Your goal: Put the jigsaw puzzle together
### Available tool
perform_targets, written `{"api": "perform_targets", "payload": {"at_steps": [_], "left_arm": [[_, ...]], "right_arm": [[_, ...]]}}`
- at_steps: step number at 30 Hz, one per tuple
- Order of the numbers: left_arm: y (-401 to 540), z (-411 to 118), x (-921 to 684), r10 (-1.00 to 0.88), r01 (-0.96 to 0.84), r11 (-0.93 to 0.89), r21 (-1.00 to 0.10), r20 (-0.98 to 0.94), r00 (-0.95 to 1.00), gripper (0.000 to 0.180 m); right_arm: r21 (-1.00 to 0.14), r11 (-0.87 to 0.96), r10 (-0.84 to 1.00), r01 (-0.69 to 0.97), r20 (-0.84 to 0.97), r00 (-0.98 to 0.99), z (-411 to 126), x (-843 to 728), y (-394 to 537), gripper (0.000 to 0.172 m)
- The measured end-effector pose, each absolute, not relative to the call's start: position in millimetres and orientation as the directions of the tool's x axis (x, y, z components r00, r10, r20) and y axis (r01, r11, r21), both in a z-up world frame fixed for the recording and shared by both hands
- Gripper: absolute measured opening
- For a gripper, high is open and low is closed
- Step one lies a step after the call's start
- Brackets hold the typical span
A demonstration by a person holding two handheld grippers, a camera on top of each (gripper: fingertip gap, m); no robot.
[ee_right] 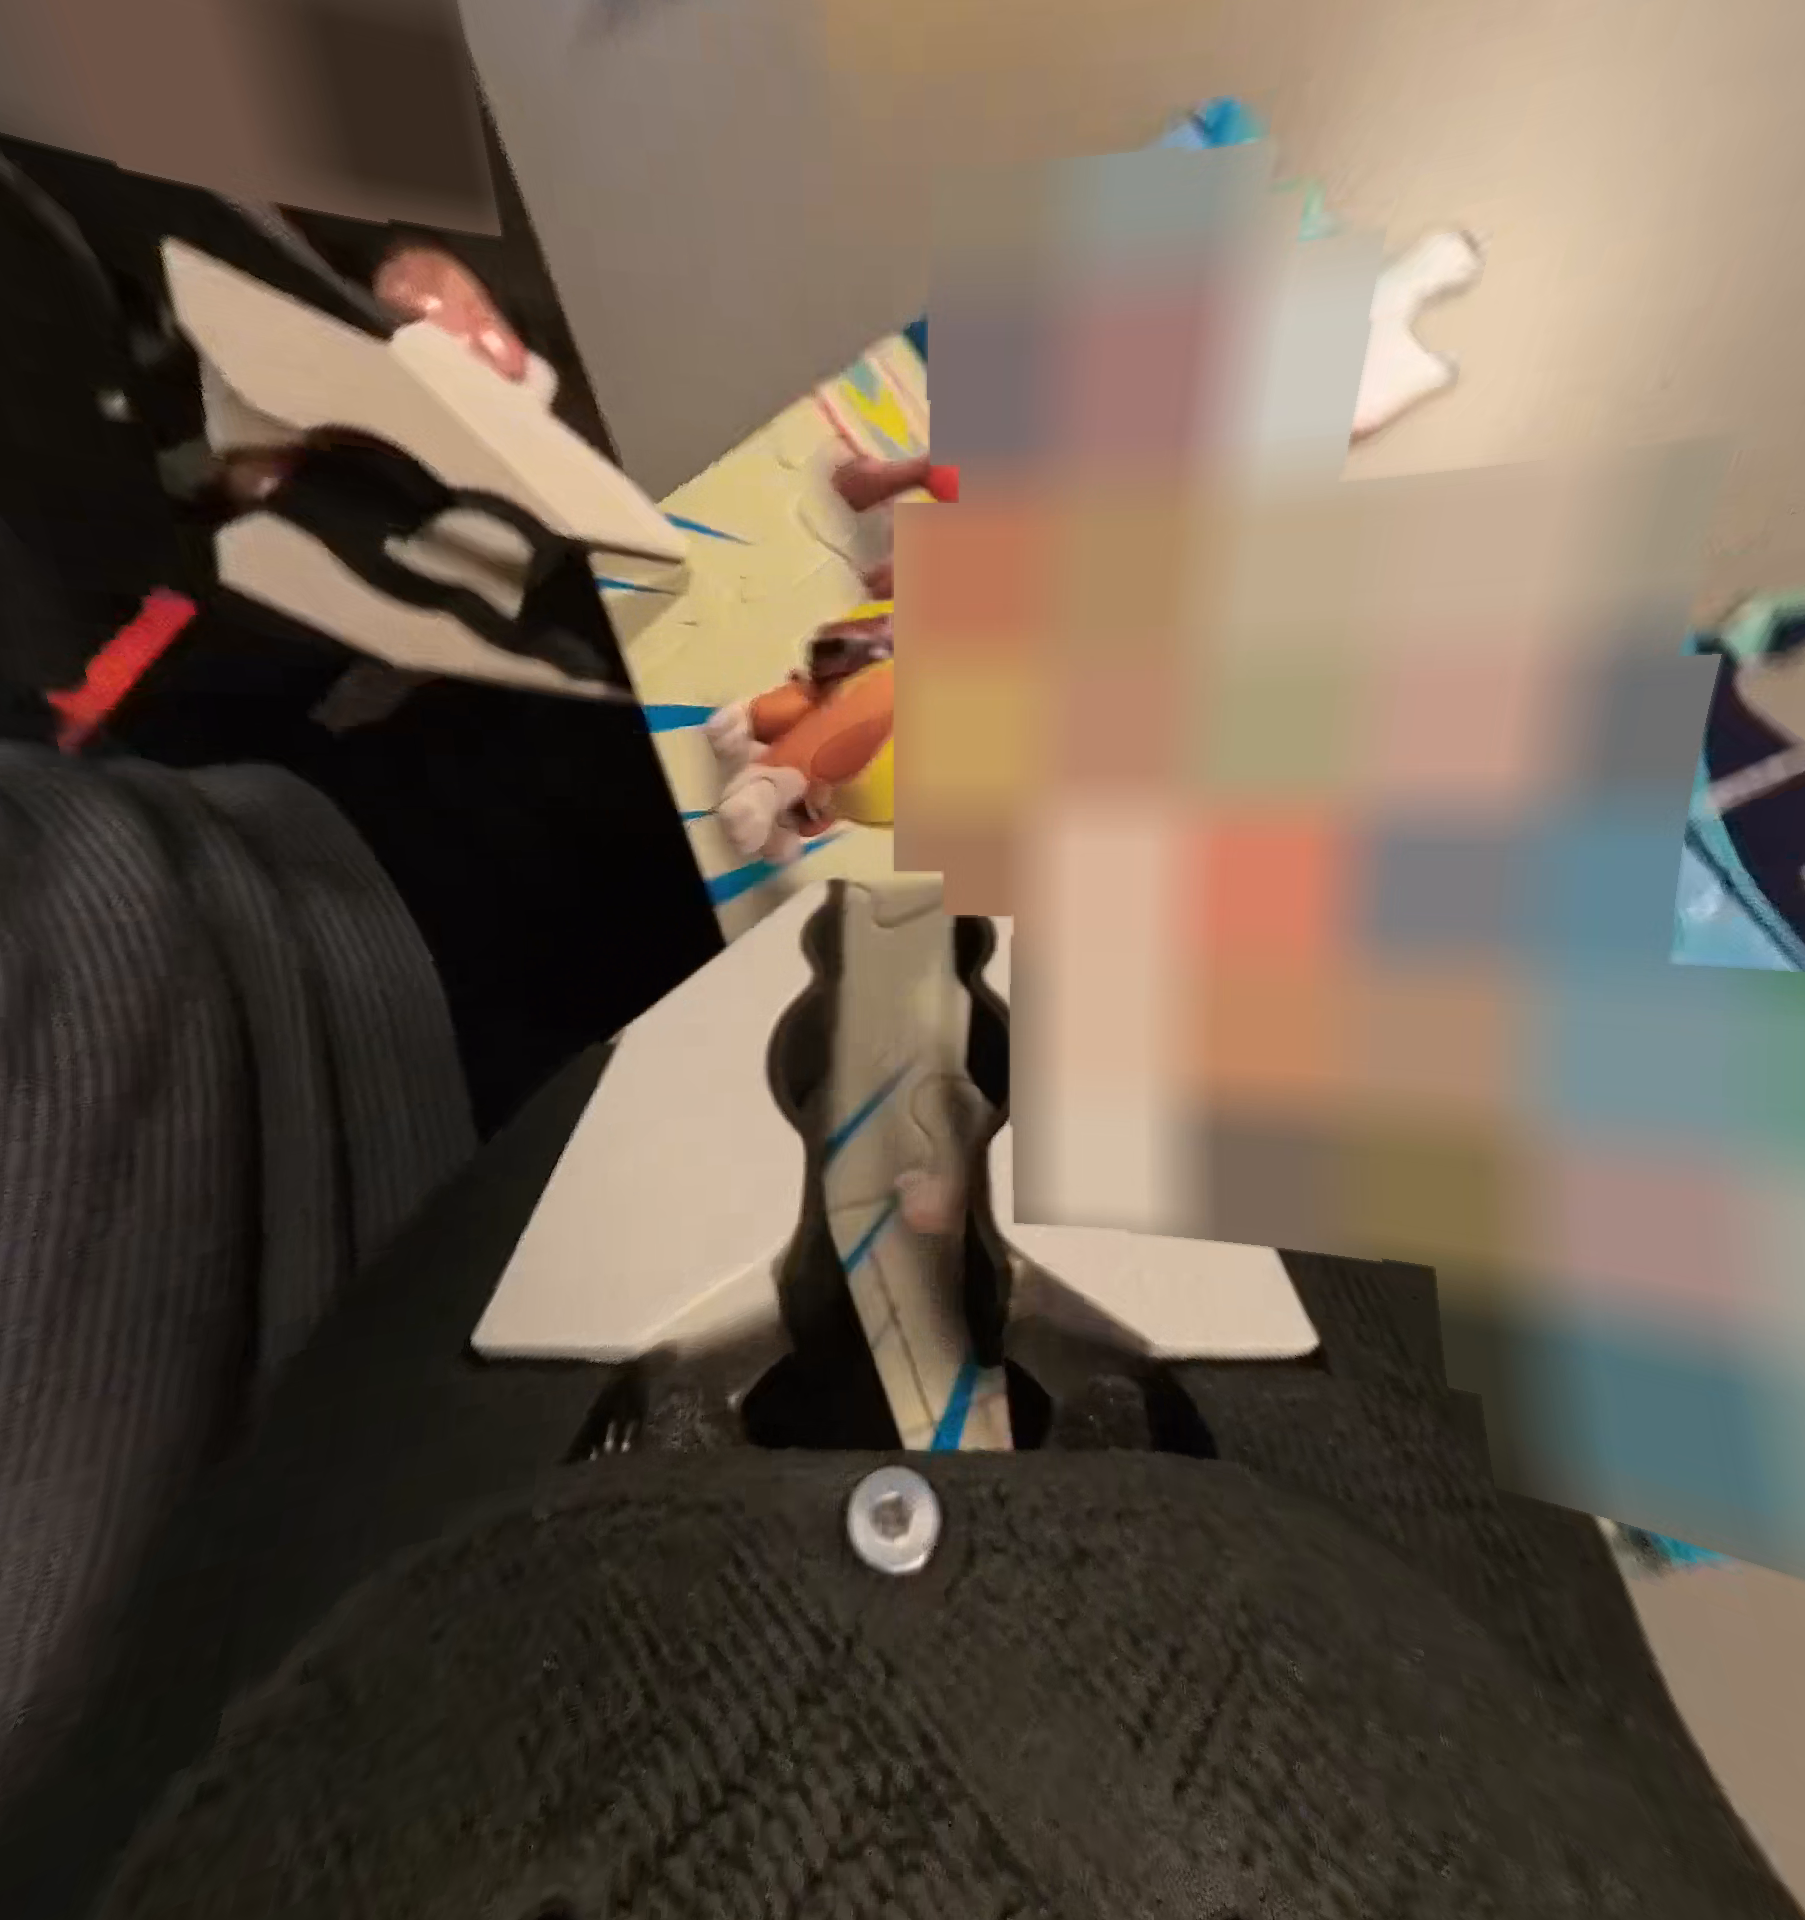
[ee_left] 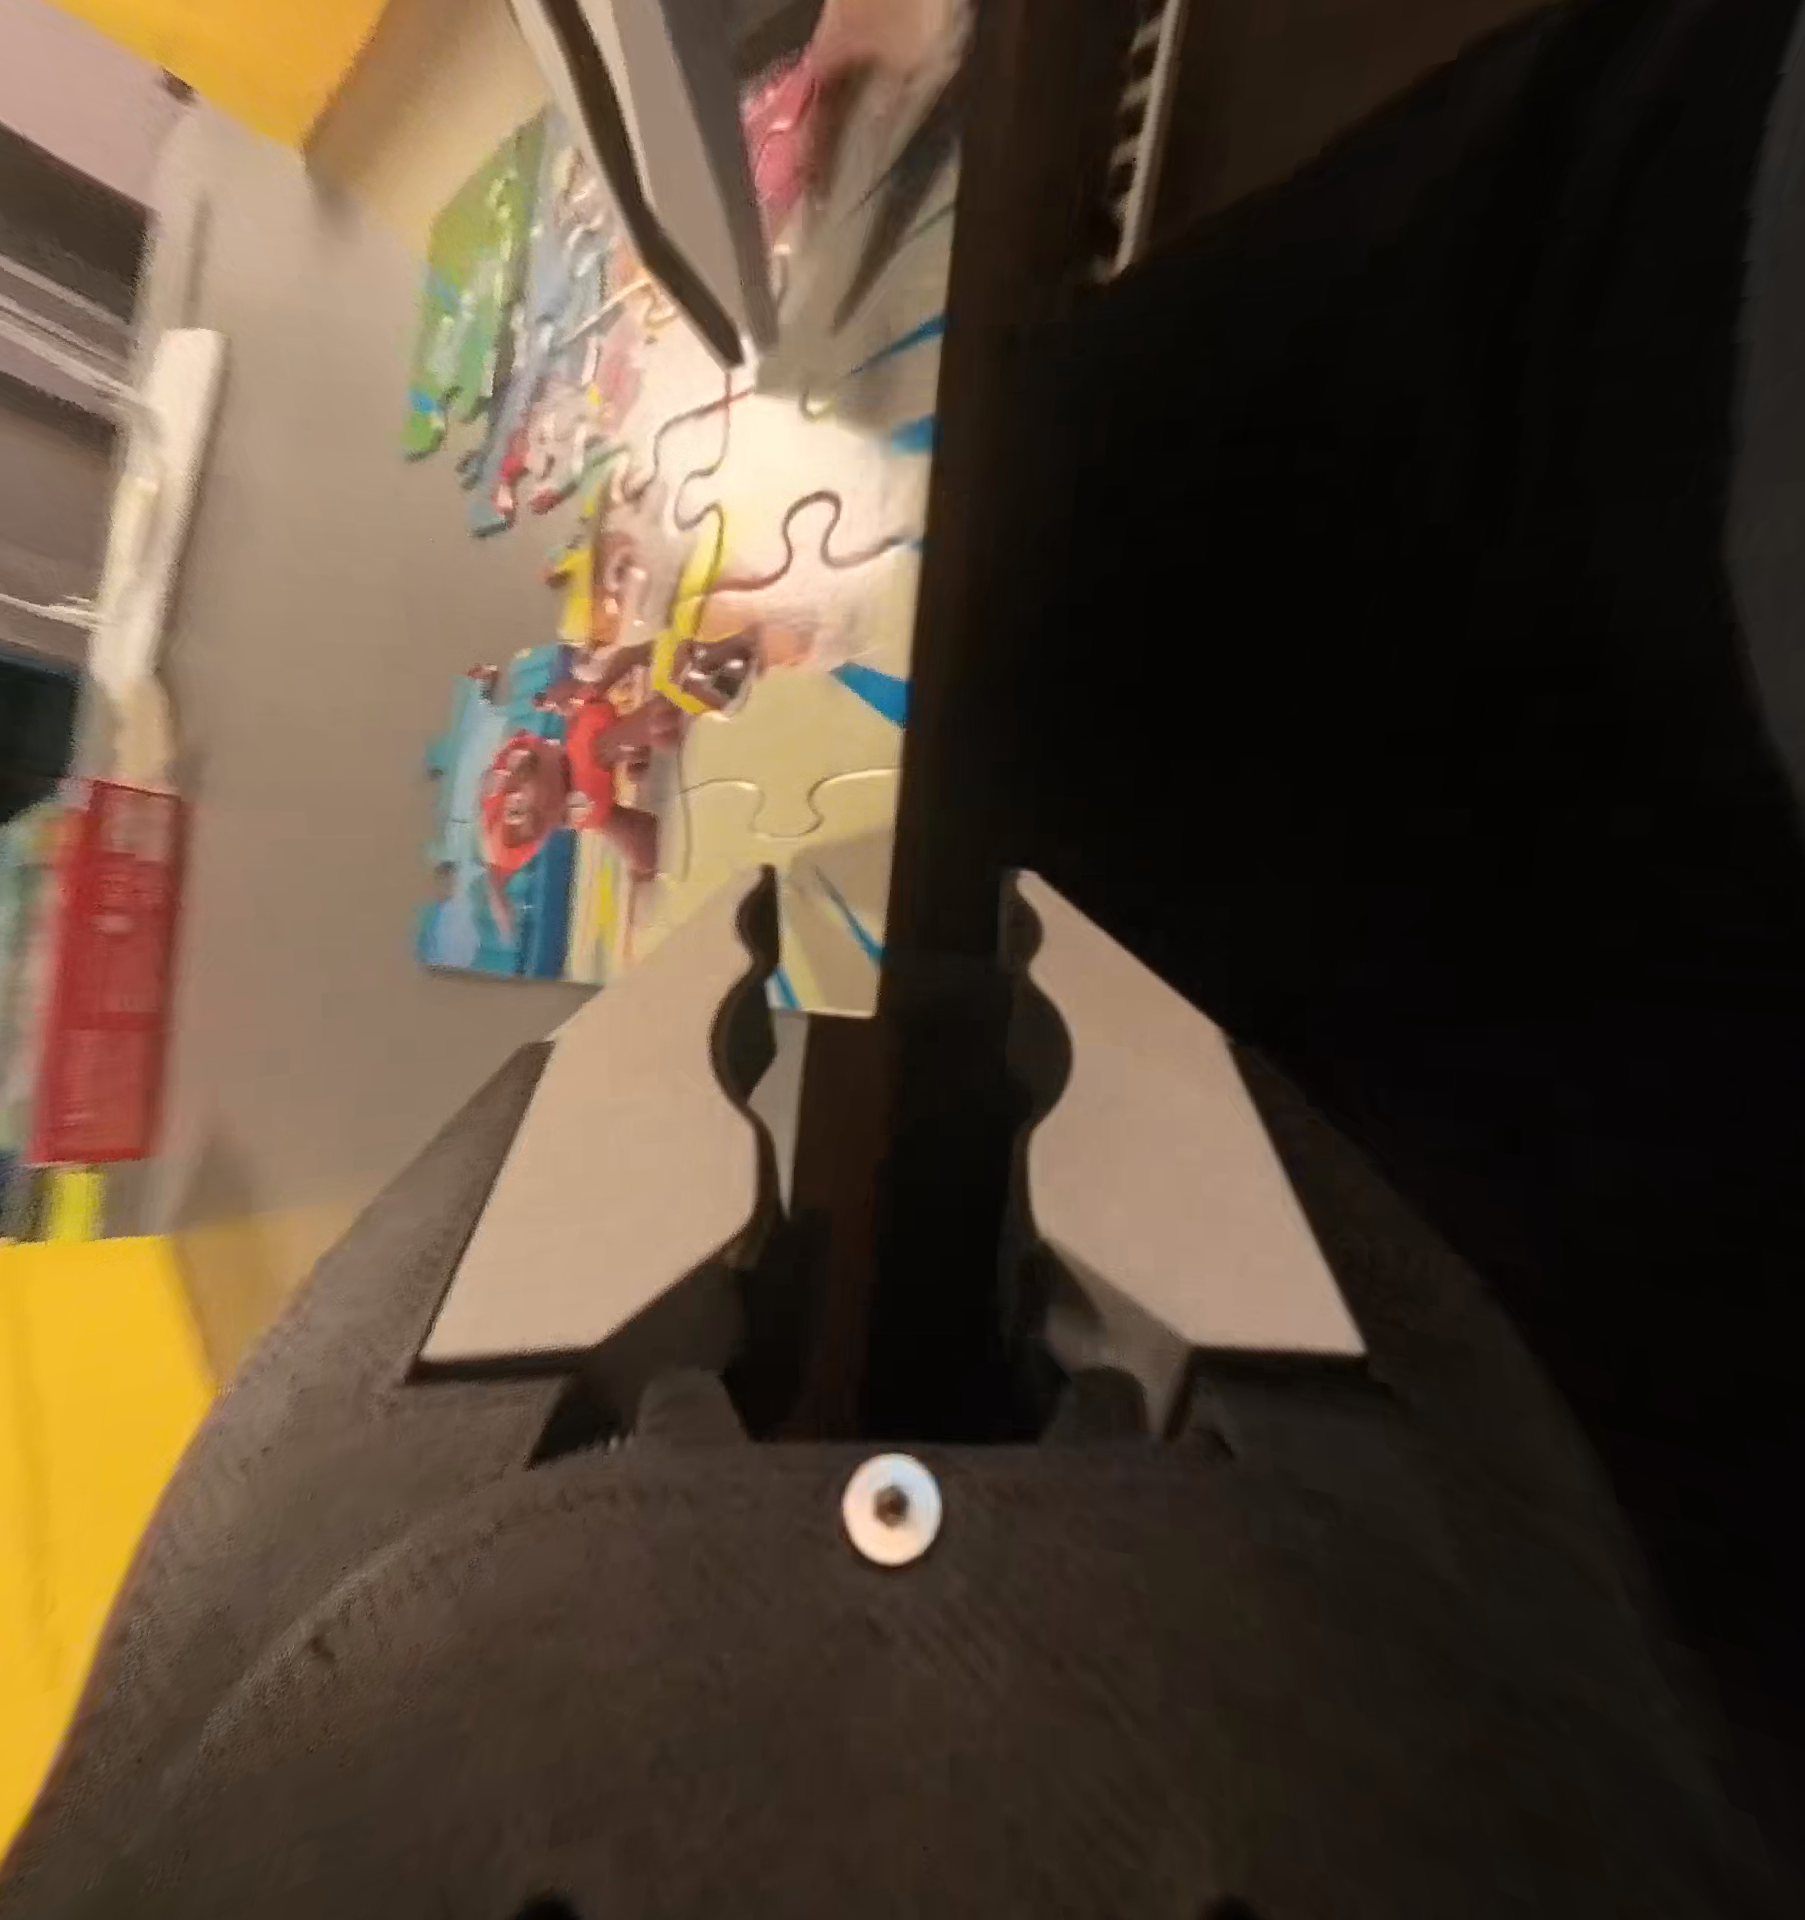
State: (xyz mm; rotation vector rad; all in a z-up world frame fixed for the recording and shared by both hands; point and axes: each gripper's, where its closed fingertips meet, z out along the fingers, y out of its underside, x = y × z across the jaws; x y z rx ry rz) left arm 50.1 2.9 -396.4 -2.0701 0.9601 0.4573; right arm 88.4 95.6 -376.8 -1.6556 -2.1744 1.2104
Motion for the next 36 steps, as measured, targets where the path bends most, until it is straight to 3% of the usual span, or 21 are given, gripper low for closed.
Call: {"api": "perform_targets", "payload": {"at_steps": [1, 3, 6, 11, 14, 18, 20, 29, 32, 36], "left_arm": [[3, -393, 46, -0.465, -0.796, -0.384, -0.468, -0.646, 0.605, 0.034], [4, -385, 43, -0.454, -0.833, -0.359, -0.421, -0.701, 0.550, 0.021], [9, -369, 38, -0.402, -0.833, -0.343, -0.435, -0.733, 0.549, 0.007], [22, -352, 30, -0.321, -0.805, -0.352, -0.477, -0.746, 0.583, 0.004], [30, -347, 31, -0.291, -0.793, -0.352, -0.498, -0.747, 0.598, 0.003], [37, -340, 27, -0.250, -0.783, -0.351, -0.513, -0.754, 0.607, 0.002], [37, -337, 27, -0.255, -0.785, -0.336, -0.520, -0.753, 0.607, 0.001], [23, -317, 32, -0.450, -0.649, -0.312, -0.694, -0.494, 0.744, 0.001], [22, -315, 31, -0.510, -0.636, -0.338, -0.694, -0.433, 0.743, 0.001], [27, -312, 29, -0.523, -0.720, -0.313, -0.619, -0.521, 0.675, 0.000]], "right_arm": [[-0.700, 0.122, 0.859, 0.704, -0.280, -0.428, -373, 88, 88, 0.030], [-0.754, 0.261, 0.850, 0.602, -0.116, -0.514, -366, 85, 72, 0.041], [-0.771, 0.470, 0.801, 0.430, 0.168, -0.574, -358, 79, 49, 0.046], [-0.648, 0.721, 0.678, 0.245, 0.588, -0.441, -344, 56, 46, 0.034], [-0.595, 0.758, 0.644, 0.267, 0.620, -0.447, -354, 51, 47, 0.033], [-0.500, 0.815, 0.579, 0.294, 0.730, -0.362, -352, 44, 66, 0.005], [-0.489, 0.827, 0.560, 0.278, 0.760, -0.329, -345, 43, 69, 0.002], [-0.420, 0.899, 0.438, 0.127, 0.850, -0.291, -327, 46, 52, 0.000], [-0.378, 0.921, 0.389, 0.095, 0.873, -0.295, -327, 47, 49, 0.000], [-0.369, 0.925, 0.378, 0.085, 0.877, -0.298, -324, 46, 53, 0.000]]}}
